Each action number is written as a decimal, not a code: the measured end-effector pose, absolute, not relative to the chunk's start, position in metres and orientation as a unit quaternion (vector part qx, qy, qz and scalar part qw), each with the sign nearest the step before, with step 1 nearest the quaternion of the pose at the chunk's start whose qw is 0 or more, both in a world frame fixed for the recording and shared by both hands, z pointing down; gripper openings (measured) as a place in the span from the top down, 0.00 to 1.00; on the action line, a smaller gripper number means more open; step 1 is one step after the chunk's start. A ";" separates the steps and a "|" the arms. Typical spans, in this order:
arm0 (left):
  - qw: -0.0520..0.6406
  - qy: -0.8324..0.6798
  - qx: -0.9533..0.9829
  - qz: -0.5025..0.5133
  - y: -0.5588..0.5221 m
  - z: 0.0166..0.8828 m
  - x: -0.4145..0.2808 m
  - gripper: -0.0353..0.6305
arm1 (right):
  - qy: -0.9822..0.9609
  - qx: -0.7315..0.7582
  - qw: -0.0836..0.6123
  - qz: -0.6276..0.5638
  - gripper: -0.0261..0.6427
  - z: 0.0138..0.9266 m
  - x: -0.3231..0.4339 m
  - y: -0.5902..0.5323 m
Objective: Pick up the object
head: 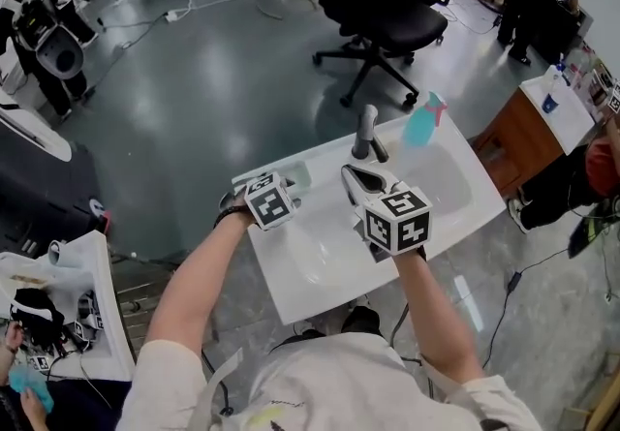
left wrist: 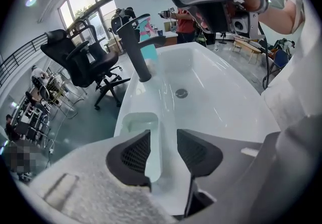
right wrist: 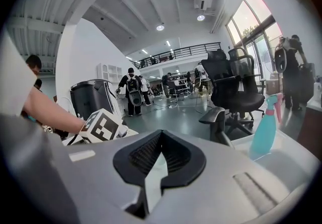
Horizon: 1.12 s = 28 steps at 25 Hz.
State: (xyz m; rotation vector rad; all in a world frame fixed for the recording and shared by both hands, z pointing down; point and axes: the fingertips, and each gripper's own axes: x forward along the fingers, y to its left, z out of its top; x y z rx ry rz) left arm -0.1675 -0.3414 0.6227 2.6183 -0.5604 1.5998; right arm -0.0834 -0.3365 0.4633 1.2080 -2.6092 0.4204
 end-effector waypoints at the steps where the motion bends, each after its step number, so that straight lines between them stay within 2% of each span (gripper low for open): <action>1: 0.012 -0.178 0.837 0.517 -0.342 0.626 -0.168 0.68 | -0.891 0.414 0.119 0.145 0.96 0.465 -0.083 -0.336; 9: 0.020 -0.173 0.824 0.539 -0.351 0.645 -0.167 0.72 | -0.885 0.423 0.127 0.149 0.96 0.478 -0.072 -0.336; 16: 0.038 -0.173 0.816 0.551 -0.353 0.656 -0.175 0.80 | -0.880 0.429 0.129 0.158 0.96 0.486 -0.064 -0.339; 23: 0.048 -0.163 0.810 0.561 -0.351 0.663 -0.175 0.81 | -0.879 0.429 0.130 0.164 0.96 0.491 -0.060 -0.344; 25: 0.043 -0.163 0.809 0.563 -0.352 0.663 -0.174 0.84 | -0.879 0.428 0.129 0.165 0.96 0.491 -0.061 -0.344; 26: 0.040 -0.166 0.809 0.562 -0.353 0.662 -0.174 0.91 | -0.880 0.427 0.129 0.164 0.96 0.490 -0.062 -0.345; 28: 0.039 -0.170 0.809 0.561 -0.354 0.661 -0.174 0.93 | -0.880 0.426 0.128 0.163 0.96 0.489 -0.062 -0.345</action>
